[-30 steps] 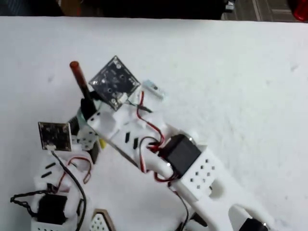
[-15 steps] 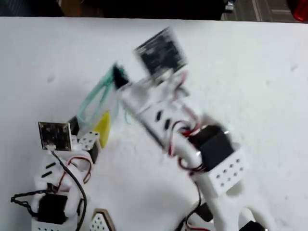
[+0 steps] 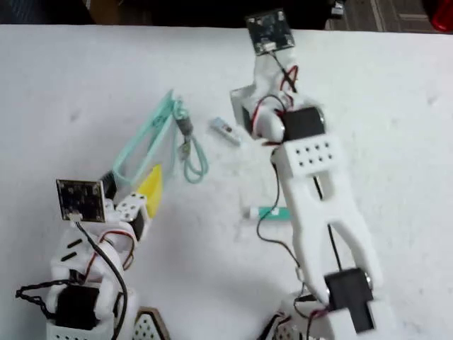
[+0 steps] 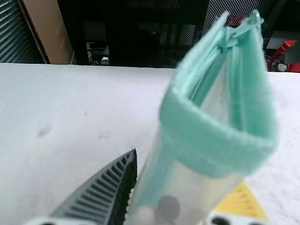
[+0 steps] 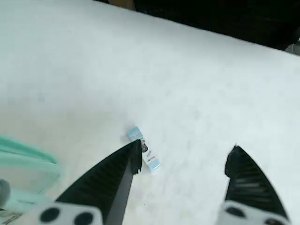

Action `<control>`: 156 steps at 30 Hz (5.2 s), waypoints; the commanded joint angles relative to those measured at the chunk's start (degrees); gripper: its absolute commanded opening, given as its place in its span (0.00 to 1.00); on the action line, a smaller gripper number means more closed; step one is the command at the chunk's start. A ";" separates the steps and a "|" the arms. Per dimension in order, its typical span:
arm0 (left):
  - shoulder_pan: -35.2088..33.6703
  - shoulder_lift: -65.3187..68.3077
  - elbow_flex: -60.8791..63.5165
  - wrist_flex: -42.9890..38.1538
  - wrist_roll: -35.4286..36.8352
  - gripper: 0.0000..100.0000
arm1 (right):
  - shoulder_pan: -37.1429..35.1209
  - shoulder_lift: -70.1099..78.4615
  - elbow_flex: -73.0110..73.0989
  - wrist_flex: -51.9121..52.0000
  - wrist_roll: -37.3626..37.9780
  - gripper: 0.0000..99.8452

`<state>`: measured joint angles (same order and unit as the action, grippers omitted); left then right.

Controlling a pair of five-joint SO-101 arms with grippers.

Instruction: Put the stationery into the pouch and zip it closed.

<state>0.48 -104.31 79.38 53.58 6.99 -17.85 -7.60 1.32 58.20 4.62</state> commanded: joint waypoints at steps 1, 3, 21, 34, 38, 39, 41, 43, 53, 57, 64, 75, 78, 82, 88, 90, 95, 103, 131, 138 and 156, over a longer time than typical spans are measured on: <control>0.22 0.13 -0.26 0.35 0.35 0.23 | 0.75 4.00 -1.67 -2.68 -0.18 0.27; 0.22 0.13 -0.26 0.35 0.26 0.23 | 0.75 7.34 -1.76 -4.44 -0.18 0.27; 0.57 0.13 -0.26 0.18 0.26 0.23 | 0.13 21.58 -1.93 -10.77 0.18 0.27; 0.66 0.13 -0.26 0.35 0.26 0.23 | 0.13 21.58 -1.58 -10.59 0.18 0.27; 0.66 0.13 -0.26 0.35 0.26 0.23 | 0.13 21.67 -1.58 -10.59 0.18 0.27; 0.66 0.13 -0.26 0.35 0.26 0.23 | 0.13 21.67 -1.58 -10.59 0.18 0.27; 0.66 0.13 -0.26 0.35 0.26 0.23 | 0.13 21.67 -1.58 -10.59 0.18 0.27; 0.66 0.13 -0.26 0.35 0.26 0.23 | 0.13 21.67 -1.58 -10.59 0.18 0.27; 0.66 0.13 -0.26 0.35 0.26 0.23 | 0.13 21.67 -1.49 -10.59 0.18 0.27; 0.66 0.13 -0.26 0.35 0.26 0.23 | 0.13 21.76 -1.49 -10.59 0.18 0.27; 0.66 0.13 -0.26 0.35 0.26 0.23 | 0.13 21.76 -1.49 -10.59 0.18 0.27; 0.66 0.13 -0.26 0.35 0.26 0.23 | 0.13 21.76 -1.49 -10.59 0.18 0.27; 0.66 0.13 -0.26 0.35 0.26 0.23 | 0.13 21.76 -1.49 -10.59 0.18 0.27; 0.66 0.13 -0.26 0.35 0.26 0.23 | 0.13 21.76 -1.41 -10.59 0.18 0.27; 0.66 0.13 -0.26 0.35 0.26 0.23 | 0.04 21.76 -1.93 -8.57 2.29 0.27; 0.57 0.13 -0.26 0.26 0.26 0.23 | -0.92 21.76 -2.64 -8.31 5.54 0.27; 0.40 0.13 -0.26 0.35 0.35 0.23 | -2.24 23.96 -4.40 -8.13 7.12 0.27; 0.22 0.13 -0.18 0.35 0.53 0.23 | -4.18 34.51 -15.91 -5.32 7.12 0.27; 0.31 0.13 0.44 0.09 0.35 0.23 | -2.68 79.69 -89.05 30.37 7.21 0.02; 0.57 0.13 0.44 0.09 0.44 0.23 | -2.77 75.03 -96.44 39.78 7.21 0.02; 0.22 0.13 -1.85 3.60 4.40 0.23 | -3.65 40.31 -84.31 40.92 6.95 0.02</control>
<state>0.31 -104.75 79.82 56.66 10.59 -20.75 44.44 -88.97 97.41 11.03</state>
